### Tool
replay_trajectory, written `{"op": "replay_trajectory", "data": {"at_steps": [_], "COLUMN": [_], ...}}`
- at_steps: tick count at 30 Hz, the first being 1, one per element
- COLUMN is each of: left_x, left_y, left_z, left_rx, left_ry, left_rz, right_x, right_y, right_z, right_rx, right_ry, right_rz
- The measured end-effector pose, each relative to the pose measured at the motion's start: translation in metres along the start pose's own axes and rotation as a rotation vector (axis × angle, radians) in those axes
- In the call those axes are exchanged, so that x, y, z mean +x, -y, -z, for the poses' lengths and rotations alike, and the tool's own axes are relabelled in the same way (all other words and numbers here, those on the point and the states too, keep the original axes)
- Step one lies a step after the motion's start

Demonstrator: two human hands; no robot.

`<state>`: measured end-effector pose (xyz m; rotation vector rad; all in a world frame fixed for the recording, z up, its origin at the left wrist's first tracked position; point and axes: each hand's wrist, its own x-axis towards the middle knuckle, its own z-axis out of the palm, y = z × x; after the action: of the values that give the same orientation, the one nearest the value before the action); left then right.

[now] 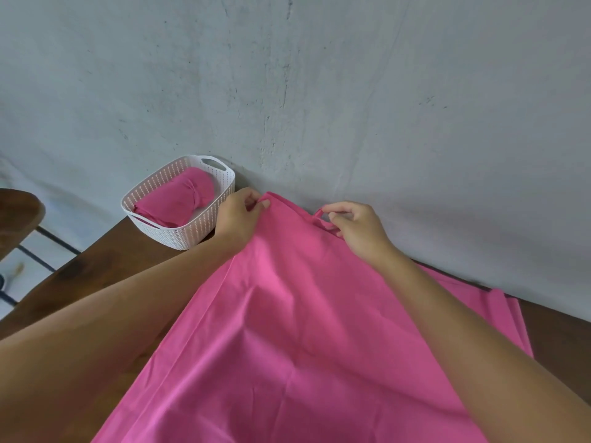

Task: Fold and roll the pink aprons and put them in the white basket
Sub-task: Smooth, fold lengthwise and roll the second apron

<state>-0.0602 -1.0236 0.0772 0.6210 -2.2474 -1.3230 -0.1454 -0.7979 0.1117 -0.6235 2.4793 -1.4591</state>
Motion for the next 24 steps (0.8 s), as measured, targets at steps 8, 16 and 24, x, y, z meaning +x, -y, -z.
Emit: {"op": "replay_trajectory", "data": {"at_steps": [8, 16, 24], "left_x": [-0.05, -0.091, -0.11], "left_y": [-0.007, -0.008, 0.002], "left_z": [0.022, 0.024, 0.022], "left_rx": [-0.162, -0.158, -0.193], "left_ry": [0.052, 0.074, 0.126], "left_rz": [-0.093, -0.089, -0.022], "right_x": [-0.003, -0.028, -0.066], "right_y": [0.034, 0.005, -0.094], "right_z": [0.023, 0.054, 0.109], "right_rx": [0.276, 0.194, -0.365], "right_ry": [0.032, -0.015, -0.042], "right_rz": [-0.049, -0.104, -0.185]}}
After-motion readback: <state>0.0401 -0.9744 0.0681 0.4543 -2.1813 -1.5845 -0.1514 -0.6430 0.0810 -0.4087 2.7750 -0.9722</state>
